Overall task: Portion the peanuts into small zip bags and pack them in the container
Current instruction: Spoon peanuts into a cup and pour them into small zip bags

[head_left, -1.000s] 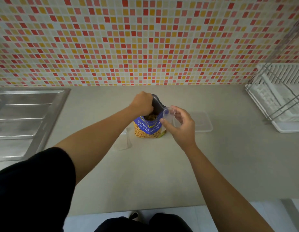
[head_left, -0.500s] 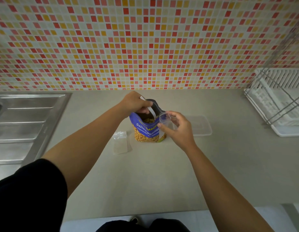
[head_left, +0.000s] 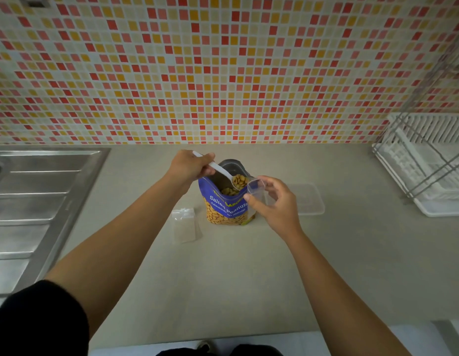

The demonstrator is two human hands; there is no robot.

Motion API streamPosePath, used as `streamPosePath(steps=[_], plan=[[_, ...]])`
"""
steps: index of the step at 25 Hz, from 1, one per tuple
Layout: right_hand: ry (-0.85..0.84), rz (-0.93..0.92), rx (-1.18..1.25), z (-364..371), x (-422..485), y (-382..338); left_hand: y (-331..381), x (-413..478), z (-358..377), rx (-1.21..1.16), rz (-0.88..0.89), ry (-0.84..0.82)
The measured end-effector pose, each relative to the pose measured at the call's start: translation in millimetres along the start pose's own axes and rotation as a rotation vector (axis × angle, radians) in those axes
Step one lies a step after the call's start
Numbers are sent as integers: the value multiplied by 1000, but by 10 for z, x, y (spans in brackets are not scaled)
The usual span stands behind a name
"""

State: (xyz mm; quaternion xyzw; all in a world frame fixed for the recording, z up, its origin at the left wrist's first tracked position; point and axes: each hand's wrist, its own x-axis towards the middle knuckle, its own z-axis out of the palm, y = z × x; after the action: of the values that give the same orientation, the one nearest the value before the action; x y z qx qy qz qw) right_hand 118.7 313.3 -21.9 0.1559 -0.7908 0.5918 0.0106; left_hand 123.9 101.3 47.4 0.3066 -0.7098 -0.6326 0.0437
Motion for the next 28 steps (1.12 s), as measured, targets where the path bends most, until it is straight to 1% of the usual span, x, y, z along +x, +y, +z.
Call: streamPosePath(steps=[2,5,11,14,18,22,24,26,28], plan=[[54,-27,-14,1,21,-77,-34,26,-76,-79,-24,38],[71,-64,-63,25,68,-212,-68,45,-173,-174,-74,56],[53,-131,-231,81,116,-299,-92,68,-232,-232,-101,45],[40,-113,-292,98,144,-311,-38,85,-282,-248,-105,38],[47,-97,-315,131,187,-340,119,120,-350,-262,-54,22],[45,-94,-284,192,226,-353,268,58,-335,-204,-15,-13],[53,-87,-251,220,236,-361,376,-1,-282,-122,29,-27],[75,-76,-198,247,241,-373,526,-85,-201,13,135,-45],[105,-55,-96,274,238,-386,700,-212,-86,210,310,-84]])
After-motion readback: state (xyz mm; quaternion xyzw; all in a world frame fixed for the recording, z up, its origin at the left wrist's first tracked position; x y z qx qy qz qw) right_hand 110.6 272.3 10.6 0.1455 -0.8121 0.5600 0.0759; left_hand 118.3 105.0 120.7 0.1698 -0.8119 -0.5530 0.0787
